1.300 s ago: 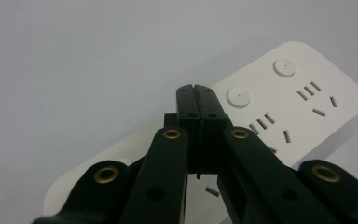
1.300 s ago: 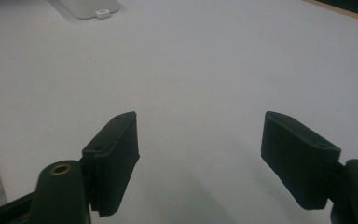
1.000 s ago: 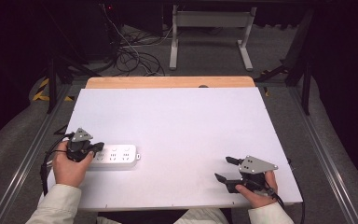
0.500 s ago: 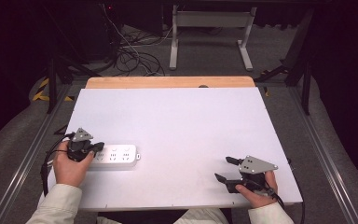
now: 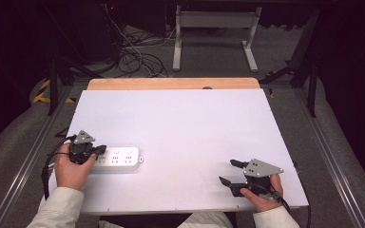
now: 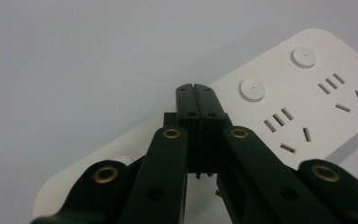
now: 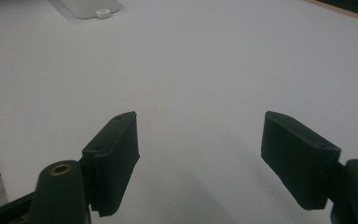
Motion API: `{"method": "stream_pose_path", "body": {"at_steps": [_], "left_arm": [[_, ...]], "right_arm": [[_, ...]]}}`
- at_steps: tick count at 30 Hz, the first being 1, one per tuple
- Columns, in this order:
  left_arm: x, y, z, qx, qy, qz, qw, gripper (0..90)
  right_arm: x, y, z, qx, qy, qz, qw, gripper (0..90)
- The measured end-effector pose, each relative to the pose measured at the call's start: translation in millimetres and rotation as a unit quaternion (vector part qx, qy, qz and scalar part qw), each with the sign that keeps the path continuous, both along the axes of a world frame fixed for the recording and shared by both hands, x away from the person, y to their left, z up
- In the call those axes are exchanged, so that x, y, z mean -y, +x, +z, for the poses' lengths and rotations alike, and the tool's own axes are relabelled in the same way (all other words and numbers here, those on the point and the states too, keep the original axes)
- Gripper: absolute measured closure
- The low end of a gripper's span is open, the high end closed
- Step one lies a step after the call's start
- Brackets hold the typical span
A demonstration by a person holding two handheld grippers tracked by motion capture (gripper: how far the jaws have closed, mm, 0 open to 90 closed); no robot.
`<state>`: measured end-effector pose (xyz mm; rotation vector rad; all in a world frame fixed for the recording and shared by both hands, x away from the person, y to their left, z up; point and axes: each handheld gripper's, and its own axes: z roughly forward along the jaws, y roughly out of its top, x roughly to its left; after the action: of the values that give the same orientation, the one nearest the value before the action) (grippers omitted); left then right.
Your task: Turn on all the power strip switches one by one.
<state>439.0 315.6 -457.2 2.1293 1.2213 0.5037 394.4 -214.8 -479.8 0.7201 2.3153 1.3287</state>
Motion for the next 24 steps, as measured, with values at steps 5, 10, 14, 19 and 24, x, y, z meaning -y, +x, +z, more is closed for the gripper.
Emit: {"method": "stream_pose_path", "body": {"at_steps": [5, 10, 14, 19, 24], "left_arm": [[0.3, -0.4, -1.0, -0.001, -0.001, 0.002, 1.0, 90.0], [0.2, -0.4, -1.7, -0.003, -0.003, 0.002, 1.0, 90.0], [0.9, -0.3, -1.9, -0.002, -0.001, 0.004, 1.0, 90.0], [1.9, -2.0, -3.6, -0.002, -0.003, 0.009, 1.0, 90.0], [-1.2, -4.6, -3.9, 0.022, -0.011, 0.013, 0.9996, 90.0]], "right_arm": [[-0.4, -0.1, -0.1, -0.001, 0.0, 0.0, 1.0, 27.8], [-0.7, -0.5, 0.0, 0.0, 0.0, 0.001, 1.0, 27.8], [-0.9, -0.7, 0.0, 0.0, -0.001, 0.001, 1.0, 27.8], [-1.0, -0.5, -0.4, -0.001, -0.002, 0.001, 1.0, 27.7], [-0.9, -0.8, -0.3, 0.0, -0.001, 0.002, 1.0, 27.7]]}}
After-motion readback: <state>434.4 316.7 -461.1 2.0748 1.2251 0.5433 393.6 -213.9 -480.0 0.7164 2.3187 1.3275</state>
